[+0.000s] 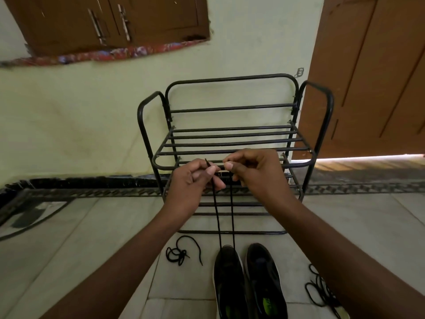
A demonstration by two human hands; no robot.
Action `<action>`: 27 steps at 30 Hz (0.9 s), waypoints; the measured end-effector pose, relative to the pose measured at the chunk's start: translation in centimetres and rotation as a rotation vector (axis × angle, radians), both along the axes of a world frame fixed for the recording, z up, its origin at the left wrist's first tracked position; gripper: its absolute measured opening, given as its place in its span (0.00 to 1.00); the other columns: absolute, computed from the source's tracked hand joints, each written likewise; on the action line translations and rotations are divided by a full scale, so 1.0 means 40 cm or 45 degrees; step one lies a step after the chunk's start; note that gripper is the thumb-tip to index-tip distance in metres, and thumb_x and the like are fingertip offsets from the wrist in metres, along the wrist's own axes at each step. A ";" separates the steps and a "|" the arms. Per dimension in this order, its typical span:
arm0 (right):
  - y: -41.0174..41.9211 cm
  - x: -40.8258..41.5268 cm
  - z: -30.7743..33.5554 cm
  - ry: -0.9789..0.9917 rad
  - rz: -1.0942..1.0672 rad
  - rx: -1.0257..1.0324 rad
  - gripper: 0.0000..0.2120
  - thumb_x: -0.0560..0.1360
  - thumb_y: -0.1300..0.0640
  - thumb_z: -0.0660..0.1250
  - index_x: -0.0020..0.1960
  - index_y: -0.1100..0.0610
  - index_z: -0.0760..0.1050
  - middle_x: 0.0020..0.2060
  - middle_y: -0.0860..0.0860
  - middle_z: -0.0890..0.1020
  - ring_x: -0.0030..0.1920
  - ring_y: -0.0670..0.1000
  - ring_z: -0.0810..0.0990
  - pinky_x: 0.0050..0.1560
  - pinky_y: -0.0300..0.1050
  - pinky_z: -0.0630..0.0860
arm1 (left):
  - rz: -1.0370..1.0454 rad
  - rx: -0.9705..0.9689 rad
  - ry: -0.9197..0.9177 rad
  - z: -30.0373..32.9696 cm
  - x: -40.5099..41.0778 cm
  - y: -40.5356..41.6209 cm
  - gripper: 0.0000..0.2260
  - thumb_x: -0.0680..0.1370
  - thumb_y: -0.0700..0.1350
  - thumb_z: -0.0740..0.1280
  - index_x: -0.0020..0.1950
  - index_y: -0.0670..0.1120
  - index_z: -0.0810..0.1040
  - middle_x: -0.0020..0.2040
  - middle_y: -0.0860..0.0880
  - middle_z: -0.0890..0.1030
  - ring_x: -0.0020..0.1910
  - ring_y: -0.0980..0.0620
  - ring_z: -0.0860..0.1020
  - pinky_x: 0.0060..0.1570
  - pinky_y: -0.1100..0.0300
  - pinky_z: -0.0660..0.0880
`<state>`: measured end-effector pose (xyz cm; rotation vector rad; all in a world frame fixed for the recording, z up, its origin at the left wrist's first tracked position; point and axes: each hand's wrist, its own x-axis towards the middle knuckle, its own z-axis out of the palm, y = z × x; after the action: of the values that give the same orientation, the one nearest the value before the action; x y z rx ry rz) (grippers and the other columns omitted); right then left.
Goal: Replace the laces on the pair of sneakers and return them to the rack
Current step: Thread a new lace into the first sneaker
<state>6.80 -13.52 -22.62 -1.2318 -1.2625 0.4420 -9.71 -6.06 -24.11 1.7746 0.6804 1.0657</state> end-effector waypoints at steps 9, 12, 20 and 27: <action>-0.005 0.000 -0.007 -0.056 -0.053 0.035 0.04 0.76 0.62 0.73 0.47 0.55 0.86 0.40 0.47 0.86 0.41 0.48 0.83 0.41 0.38 0.77 | 0.057 0.088 -0.009 0.025 -0.001 -0.005 0.07 0.78 0.36 0.72 0.55 0.42 0.86 0.45 0.48 0.88 0.47 0.52 0.86 0.48 0.64 0.80; -0.006 0.000 -0.006 -0.031 -0.029 0.050 0.03 0.76 0.63 0.73 0.48 0.57 0.86 0.41 0.49 0.86 0.42 0.48 0.84 0.41 0.36 0.76 | 0.039 0.110 -0.002 0.031 -0.004 -0.008 0.04 0.80 0.37 0.71 0.53 0.40 0.85 0.41 0.45 0.87 0.44 0.48 0.87 0.45 0.61 0.82; -0.012 -0.010 -0.008 -0.005 -0.014 0.050 0.04 0.76 0.64 0.73 0.49 0.59 0.86 0.41 0.48 0.87 0.42 0.41 0.83 0.40 0.31 0.76 | 0.151 0.230 0.056 0.045 -0.012 -0.004 0.02 0.79 0.43 0.73 0.49 0.49 0.86 0.44 0.50 0.86 0.45 0.45 0.84 0.50 0.48 0.82; -0.010 -0.004 -0.018 0.017 -0.028 0.045 0.04 0.75 0.63 0.74 0.49 0.60 0.86 0.42 0.49 0.87 0.45 0.47 0.85 0.44 0.36 0.80 | 0.190 0.267 0.084 0.055 -0.012 0.001 0.03 0.79 0.44 0.74 0.50 0.46 0.87 0.45 0.53 0.87 0.47 0.53 0.84 0.53 0.49 0.82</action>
<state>6.64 -13.93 -23.34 -1.2103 -1.2398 0.4100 -10.18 -6.03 -21.89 1.9701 0.7748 1.2201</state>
